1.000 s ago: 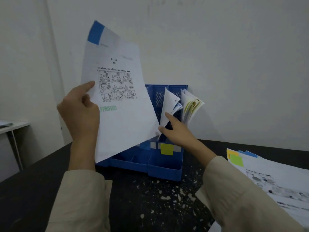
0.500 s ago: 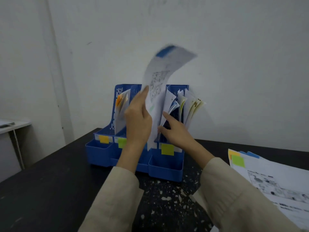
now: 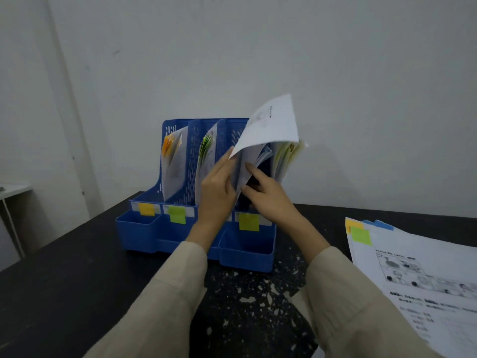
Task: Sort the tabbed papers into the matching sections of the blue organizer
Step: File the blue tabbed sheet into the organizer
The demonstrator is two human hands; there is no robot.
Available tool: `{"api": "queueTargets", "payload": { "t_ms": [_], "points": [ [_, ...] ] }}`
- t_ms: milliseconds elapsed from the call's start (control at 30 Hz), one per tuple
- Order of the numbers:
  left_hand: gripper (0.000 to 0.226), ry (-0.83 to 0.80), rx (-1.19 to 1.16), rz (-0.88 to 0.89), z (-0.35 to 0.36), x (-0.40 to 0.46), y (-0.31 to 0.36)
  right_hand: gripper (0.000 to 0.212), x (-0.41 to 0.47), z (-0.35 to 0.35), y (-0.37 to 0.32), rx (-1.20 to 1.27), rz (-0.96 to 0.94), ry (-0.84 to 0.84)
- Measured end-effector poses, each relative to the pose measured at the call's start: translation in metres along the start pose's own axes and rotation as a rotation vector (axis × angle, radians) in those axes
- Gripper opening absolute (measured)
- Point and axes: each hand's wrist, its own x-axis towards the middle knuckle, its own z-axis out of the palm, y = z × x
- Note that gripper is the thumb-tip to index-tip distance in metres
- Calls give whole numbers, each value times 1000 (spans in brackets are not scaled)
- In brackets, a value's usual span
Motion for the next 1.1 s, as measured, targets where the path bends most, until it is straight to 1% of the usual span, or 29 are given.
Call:
{"api": "queueTargets", "payload": {
  "t_ms": [167,267,367,433,467,600,633,767,867,933,1000,1067,1100],
  "points": [
    [47,-34,2,-108,-2,-25,-10,55,2,3,9,28,24,26],
    [46,-128,-20,-177,-2,-32,-10,55,4,4,9,17,21,19],
    [58,-203,7,-185,-1,-37,-7,56,3,4,8,8,0,14],
    [64,-191,40,-174,-1,-40,0,56,1,4,7,-11,-17,11],
    [66,-172,31,-203,-2,-39,5,56,1,3,6,-13,-23,10],
    [65,-105,18,-418,-6,-31,13,57,1,4,6,-4,-29,-5],
    [62,-101,28,-413,-6,-30,10,57,1,5,6,0,-29,-10],
    [48,-104,81,-284,-10,-22,3,57,1,4,6,-19,-44,7],
    [46,-92,93,-280,-11,-16,2,55,0,3,4,-44,-55,15],
    [48,-161,120,-322,-8,-19,1,55,1,4,5,-37,-61,12],
    [45,-275,171,-357,-2,-26,-2,56,1,5,6,-34,-49,12],
    [37,-388,264,-359,3,-31,-1,56,2,5,7,-33,-33,12],
    [30,-413,283,-351,4,-32,0,56,2,4,7,-28,-31,13]
  ]
}}
